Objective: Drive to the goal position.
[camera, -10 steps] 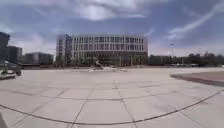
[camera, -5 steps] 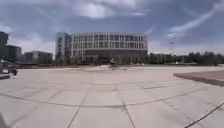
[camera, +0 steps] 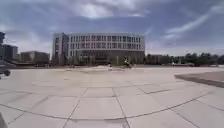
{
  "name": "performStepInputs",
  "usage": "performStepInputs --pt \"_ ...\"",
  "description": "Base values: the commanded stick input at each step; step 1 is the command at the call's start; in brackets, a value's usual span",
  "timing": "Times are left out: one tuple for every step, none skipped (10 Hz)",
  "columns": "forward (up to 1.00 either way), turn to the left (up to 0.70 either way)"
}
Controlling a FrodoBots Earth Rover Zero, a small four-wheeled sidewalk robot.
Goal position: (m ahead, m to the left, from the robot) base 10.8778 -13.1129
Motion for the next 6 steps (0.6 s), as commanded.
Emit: performStepInputs --pt "0.7 -0.04" --pt "0.7 -0.01" --pt "0.7 0.0" --pt "0.7 0.0" --pt "0.7 0.0" --pt "0.7 0.0"
